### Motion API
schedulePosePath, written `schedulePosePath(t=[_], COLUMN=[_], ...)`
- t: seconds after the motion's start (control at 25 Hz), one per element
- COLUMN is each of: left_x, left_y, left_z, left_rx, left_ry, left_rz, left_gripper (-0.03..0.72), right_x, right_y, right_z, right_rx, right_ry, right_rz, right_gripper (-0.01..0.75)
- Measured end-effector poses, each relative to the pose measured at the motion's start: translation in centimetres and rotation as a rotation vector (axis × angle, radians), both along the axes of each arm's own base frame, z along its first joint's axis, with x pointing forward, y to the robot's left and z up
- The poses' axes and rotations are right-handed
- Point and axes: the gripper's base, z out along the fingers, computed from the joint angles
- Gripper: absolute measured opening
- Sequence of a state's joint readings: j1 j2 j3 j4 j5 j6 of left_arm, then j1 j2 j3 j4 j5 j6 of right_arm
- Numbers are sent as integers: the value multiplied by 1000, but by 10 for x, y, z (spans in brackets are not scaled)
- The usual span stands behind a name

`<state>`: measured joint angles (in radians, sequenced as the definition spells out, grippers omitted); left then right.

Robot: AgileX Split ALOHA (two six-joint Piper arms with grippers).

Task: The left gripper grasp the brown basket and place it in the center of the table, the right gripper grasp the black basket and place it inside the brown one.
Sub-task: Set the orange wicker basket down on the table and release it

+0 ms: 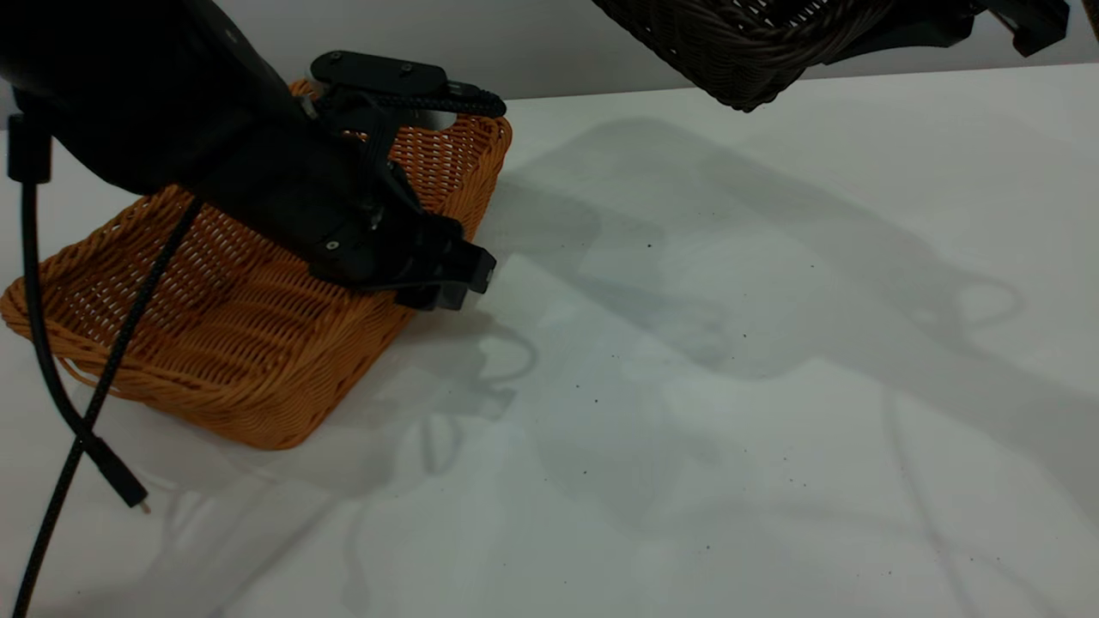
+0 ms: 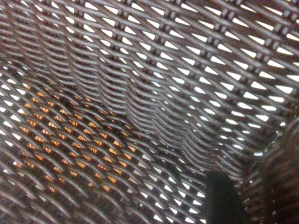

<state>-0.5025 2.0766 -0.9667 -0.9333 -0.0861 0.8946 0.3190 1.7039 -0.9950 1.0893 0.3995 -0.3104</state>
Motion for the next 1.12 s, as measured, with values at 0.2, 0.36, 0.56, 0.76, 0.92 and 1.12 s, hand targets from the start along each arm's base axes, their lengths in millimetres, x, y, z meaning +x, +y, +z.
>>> schedulePosePath(t=[0.2, 0.36, 0.56, 0.76, 0.92, 1.12], left_x=[-1, -6, -21, -46, -68, -77], left_y=[0, -3, -11, -30, -52, -63], left_z=[-1, -3, -6, -5, 3, 5], left_rx=[38, 70, 65, 27, 30, 66], left_ry=[-8, 27, 129, 219, 216, 173], left_rz=[-69, -201, -430, -695, -902, -1009], left_gripper=[99, 102, 102, 103, 103, 103], right_x=[0, 1, 12, 24, 25, 24], right_y=[0, -1, -14, -37, -47, -46], right_z=[0, 1, 14, 30, 34, 34], right_rx=[0, -17, -20, -30, -38, -38], right_ry=[0, -21, -59, -69, -52, -45], right_rz=[-1, 15, 63, 100, 137, 150], right_gripper=[299, 299, 299, 299, 299, 299])
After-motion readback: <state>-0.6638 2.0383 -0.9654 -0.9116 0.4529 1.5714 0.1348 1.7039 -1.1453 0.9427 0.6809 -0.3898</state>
